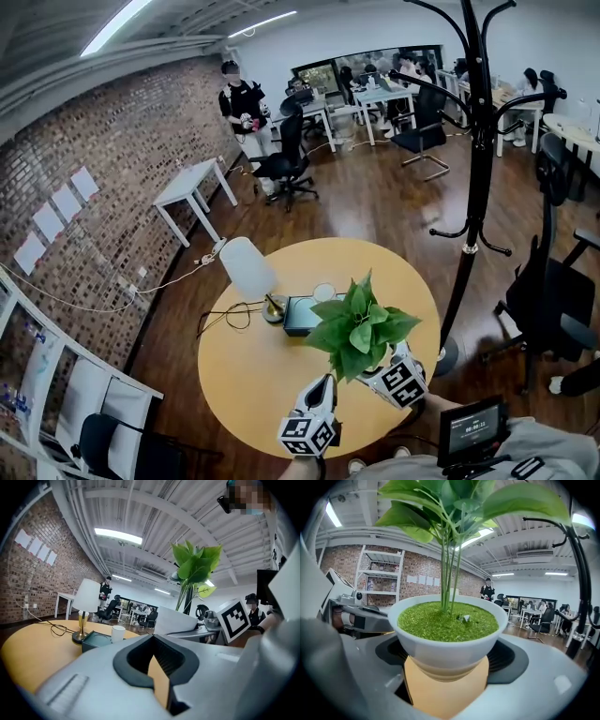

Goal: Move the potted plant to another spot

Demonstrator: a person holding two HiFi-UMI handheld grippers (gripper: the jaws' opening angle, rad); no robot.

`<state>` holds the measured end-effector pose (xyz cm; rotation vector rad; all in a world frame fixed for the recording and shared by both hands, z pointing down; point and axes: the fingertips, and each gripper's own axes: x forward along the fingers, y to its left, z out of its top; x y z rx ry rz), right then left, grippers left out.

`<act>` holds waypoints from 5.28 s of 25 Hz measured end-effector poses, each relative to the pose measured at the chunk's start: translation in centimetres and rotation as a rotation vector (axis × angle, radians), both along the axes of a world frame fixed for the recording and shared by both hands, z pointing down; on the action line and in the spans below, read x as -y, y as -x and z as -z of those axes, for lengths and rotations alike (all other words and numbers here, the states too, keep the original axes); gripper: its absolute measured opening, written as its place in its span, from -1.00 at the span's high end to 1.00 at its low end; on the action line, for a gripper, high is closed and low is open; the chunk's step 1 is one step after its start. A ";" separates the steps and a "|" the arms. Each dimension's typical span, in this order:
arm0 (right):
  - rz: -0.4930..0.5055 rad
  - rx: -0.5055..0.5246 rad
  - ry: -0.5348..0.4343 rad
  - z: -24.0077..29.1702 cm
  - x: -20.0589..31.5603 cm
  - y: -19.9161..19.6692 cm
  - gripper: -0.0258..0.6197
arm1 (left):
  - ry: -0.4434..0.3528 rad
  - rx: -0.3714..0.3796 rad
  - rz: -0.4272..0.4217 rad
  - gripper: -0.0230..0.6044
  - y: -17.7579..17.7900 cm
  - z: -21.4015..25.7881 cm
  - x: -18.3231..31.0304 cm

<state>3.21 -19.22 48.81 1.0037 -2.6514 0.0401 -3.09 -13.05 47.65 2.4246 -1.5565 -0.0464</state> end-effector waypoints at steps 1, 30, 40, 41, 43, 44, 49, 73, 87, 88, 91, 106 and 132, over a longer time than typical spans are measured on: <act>0.014 0.004 0.002 0.0 -0.2 0.4 -0.64 | -0.001 0.005 0.015 0.93 0.3 0.1 -0.2; -0.036 -0.005 0.025 -0.8 -2.9 21.2 -0.64 | -0.040 -0.005 -0.046 0.93 19.8 0.7 -1.0; -0.066 -0.004 0.033 -1.3 -3.7 28.0 -0.64 | -0.027 -0.006 -0.081 0.93 26.3 0.2 -1.3; -0.066 -0.006 0.037 -1.4 -3.7 28.6 -0.64 | -0.023 -0.009 -0.081 0.93 26.8 0.1 -1.3; -0.064 -0.013 0.043 -1.6 -3.7 29.7 -0.63 | -0.016 -0.016 -0.082 0.93 27.7 0.0 -1.1; -0.062 -0.018 0.046 -1.7 -3.6 30.1 -0.63 | -0.012 -0.019 -0.083 0.93 28.1 -0.1 -0.9; -0.050 -0.031 0.053 -2.3 -2.1 30.9 -0.63 | 0.007 -0.030 -0.075 0.93 28.7 -0.8 0.4; 0.071 -0.062 0.171 -12.0 5.1 36.7 -0.63 | 0.176 0.013 0.022 0.93 33.2 -9.5 7.8; 0.116 -0.082 0.232 -18.7 9.5 38.1 -0.63 | 0.285 -0.012 0.082 0.93 34.5 -16.7 12.3; 0.118 -0.084 0.234 -19.2 9.7 38.2 -0.64 | 0.291 -0.014 0.085 0.93 34.7 -17.1 12.6; 0.127 -0.087 0.232 -20.4 10.2 38.7 -0.63 | 0.305 -0.016 0.097 0.93 35.2 -18.4 13.1; 0.152 -0.123 0.210 -22.9 11.9 39.4 -0.64 | 0.358 -0.018 0.130 0.93 35.6 -21.1 14.5; 0.141 -0.132 0.215 -21.5 8.3 36.2 -0.56 | 0.344 0.011 0.105 0.92 34.7 -19.5 10.5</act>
